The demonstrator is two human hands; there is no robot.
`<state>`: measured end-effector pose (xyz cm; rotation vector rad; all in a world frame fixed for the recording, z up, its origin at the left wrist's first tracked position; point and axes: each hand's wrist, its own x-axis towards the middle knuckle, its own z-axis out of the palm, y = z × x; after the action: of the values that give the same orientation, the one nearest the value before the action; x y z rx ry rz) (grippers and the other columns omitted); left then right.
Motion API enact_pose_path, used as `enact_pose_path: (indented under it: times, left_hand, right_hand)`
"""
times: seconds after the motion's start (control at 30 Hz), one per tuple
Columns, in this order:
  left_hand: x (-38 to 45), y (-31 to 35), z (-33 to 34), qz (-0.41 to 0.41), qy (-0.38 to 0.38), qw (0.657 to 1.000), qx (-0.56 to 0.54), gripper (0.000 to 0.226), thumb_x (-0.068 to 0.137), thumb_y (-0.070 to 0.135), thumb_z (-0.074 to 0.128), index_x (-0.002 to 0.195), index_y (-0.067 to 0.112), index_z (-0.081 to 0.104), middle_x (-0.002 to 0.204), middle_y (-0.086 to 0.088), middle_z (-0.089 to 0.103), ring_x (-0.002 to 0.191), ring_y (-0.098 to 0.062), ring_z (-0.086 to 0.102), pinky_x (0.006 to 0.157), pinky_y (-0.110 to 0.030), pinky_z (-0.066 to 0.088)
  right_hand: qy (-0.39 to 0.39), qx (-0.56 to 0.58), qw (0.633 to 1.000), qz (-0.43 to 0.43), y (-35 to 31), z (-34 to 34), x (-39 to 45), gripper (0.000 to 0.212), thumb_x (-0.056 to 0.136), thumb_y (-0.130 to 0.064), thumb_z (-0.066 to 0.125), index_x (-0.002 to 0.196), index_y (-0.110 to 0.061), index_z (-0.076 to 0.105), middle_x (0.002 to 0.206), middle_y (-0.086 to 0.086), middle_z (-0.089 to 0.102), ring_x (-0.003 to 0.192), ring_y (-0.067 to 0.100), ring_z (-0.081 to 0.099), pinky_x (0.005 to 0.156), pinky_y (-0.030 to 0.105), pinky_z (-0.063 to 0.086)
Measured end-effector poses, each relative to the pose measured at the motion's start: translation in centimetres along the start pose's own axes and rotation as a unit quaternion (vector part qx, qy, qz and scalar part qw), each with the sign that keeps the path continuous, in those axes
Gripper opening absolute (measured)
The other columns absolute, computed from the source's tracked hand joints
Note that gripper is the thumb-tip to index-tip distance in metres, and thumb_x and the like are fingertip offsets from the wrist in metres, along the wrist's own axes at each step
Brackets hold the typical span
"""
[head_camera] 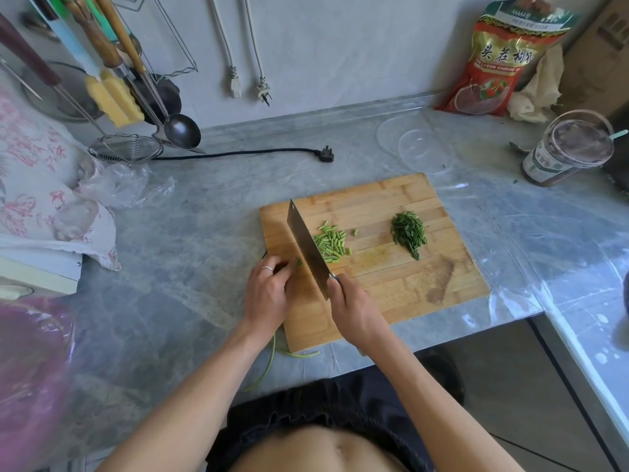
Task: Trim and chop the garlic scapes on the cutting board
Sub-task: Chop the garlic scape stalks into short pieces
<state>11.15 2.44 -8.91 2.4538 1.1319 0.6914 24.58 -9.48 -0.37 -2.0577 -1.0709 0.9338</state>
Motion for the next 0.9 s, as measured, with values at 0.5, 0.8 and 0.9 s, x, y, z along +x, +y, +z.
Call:
enact_pose_path:
  times: [0.5,0.8,0.9]
  left_hand:
    - [1.4,1.0,-0.1,-0.049,0.036,0.995,-0.080,0.014,0.086,0.001,0.071,0.097,0.008,0.078,0.091,-0.004,0.075,0.087,-0.023,0.066,0.072,-0.033,0.054]
    - [1.1,1.7,0.4,-0.094,0.068,0.989,-0.096,0.014,0.084,0.001,0.071,0.094,0.009,0.078,0.091,-0.003,0.075,0.090,-0.020,0.063,0.081,-0.022,0.044]
    - [1.2,1.8,0.3,-0.118,0.078,0.982,-0.125,0.012,0.082,0.001,0.073,0.088,0.010,0.078,0.087,-0.001,0.075,0.086,-0.018,0.065,0.077,-0.020,0.044]
  right_hand:
    - [-0.025,-0.042,0.998,-0.047,-1.0,-0.8,-0.9,0.032,0.105,-0.031,0.034,0.074,-0.020,0.036,0.060,0.006,0.045,0.052,0.023,0.036,0.049,0.030,0.027]
    - [-0.029,-0.091,0.994,-0.047,-0.7,0.0,-0.7,0.028,0.104,-0.030,0.029,0.083,-0.015,0.041,0.063,-0.002,0.039,0.045,0.013,0.035,0.043,0.019,0.031]
    - [-0.030,-0.090,0.995,-0.034,-1.0,0.3,-0.7,0.036,0.104,-0.029,0.021,0.097,-0.006,0.048,0.067,-0.004,0.034,0.046,0.013,0.030,0.047,0.015,0.034]
